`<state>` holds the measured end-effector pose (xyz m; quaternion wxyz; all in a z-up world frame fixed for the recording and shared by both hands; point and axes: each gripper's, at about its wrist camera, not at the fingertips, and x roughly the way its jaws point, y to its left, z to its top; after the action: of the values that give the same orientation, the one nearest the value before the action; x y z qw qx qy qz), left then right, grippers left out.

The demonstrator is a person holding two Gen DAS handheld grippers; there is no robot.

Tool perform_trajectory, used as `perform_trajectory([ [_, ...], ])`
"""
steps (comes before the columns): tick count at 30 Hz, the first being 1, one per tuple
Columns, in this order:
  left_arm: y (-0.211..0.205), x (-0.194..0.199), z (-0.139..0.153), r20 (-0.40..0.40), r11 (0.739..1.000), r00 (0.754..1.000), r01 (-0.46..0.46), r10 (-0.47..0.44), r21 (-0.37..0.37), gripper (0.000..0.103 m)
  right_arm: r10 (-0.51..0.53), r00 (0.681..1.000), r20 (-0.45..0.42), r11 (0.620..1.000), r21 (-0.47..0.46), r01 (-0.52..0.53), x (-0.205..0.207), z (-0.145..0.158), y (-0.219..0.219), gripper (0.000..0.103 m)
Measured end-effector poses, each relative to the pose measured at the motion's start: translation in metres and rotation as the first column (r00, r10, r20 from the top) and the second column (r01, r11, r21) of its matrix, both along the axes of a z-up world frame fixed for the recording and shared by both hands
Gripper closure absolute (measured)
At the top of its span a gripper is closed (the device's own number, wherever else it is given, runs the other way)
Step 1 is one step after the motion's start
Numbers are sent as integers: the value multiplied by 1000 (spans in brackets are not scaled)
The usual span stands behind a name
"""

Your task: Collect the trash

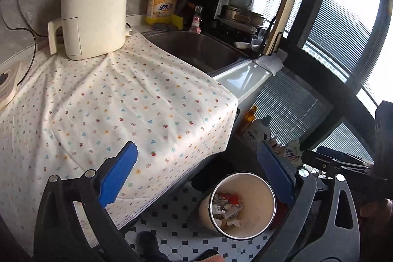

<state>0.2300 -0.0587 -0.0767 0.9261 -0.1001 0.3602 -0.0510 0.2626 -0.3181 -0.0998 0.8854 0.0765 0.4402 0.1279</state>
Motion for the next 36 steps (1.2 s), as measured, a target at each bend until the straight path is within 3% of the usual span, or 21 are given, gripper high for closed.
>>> perform_trajectory([
  [7,46,-7,26,45,999,998,-54,54,6,6,47,996,81,999,3,-47,6,38,44,16],
  [14,87,-17,54,88,999,995,-45,44,7,6,53,991,124,999,3,-54,3,65,86,11],
  [19,106,-26,69,138,996,990,-35,23,86,6,8,989,150,1000,0,-8,-8,80,111,8],
  [25,119,-47,81,177,993,983,15,-35,114,6,-26,983,182,1000,-1,26,-36,98,126,8],
  [36,113,-131,113,235,997,971,-65,52,47,6,8,969,247,999,-36,1,-115,123,111,8],
])
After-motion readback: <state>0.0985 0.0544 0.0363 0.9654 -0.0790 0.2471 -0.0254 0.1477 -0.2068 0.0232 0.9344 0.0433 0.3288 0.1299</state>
